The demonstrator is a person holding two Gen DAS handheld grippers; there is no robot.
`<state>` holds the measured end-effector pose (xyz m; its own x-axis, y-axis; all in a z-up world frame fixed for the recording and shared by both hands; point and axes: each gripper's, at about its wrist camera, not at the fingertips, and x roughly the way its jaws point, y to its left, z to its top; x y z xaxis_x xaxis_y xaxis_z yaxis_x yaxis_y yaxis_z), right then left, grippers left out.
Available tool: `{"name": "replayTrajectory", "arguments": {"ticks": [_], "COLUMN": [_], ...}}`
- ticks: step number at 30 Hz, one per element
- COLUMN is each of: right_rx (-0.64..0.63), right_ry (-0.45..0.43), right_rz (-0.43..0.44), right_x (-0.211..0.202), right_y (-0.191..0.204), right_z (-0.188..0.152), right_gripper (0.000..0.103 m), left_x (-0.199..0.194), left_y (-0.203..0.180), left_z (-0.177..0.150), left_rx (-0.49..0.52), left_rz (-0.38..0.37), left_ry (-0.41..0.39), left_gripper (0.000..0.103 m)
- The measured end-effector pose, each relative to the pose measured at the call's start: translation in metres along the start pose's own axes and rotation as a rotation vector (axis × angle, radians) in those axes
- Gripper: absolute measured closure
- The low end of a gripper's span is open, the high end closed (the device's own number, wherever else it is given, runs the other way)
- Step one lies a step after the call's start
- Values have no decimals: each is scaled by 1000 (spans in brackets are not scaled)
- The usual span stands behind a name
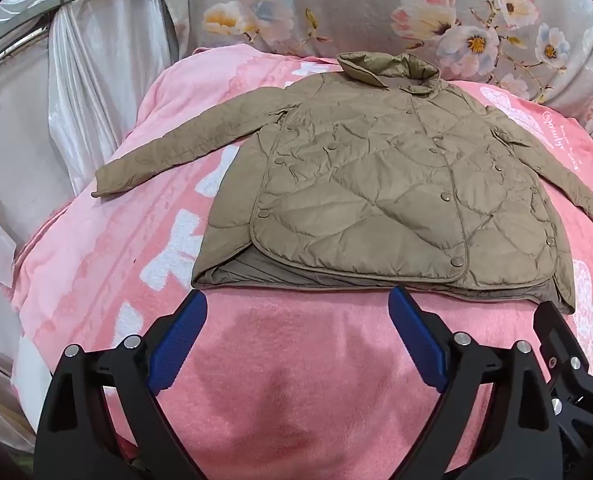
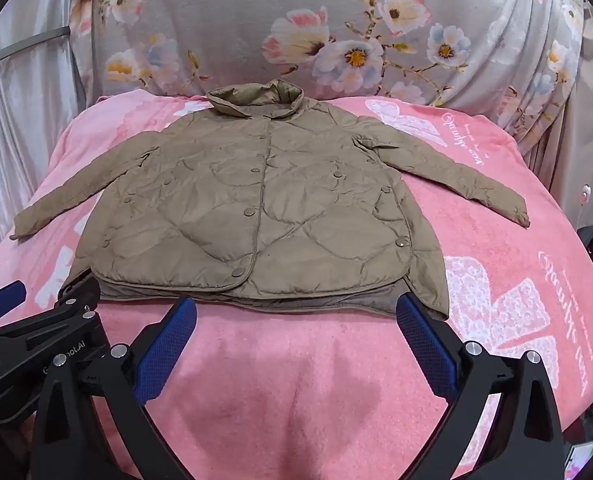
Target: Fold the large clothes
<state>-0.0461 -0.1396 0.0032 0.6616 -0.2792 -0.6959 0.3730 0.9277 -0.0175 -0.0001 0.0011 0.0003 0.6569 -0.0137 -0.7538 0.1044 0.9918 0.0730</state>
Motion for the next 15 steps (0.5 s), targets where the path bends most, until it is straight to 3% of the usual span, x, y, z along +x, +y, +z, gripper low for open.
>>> {"name": "replayTrajectory", "arguments": {"ticks": [15], "right_rx": [-1], "right_ry": [-11], "right_rz": [-5], "right_x": [-7], "right_y": [3], "right_z": [0], "right_gripper": [5], "left_x": [-3], "left_y": [1], "left_z": [-1], "left_rx": [7], "left_rz": [13], "left_ry": [-5], "left_gripper": [13]}}
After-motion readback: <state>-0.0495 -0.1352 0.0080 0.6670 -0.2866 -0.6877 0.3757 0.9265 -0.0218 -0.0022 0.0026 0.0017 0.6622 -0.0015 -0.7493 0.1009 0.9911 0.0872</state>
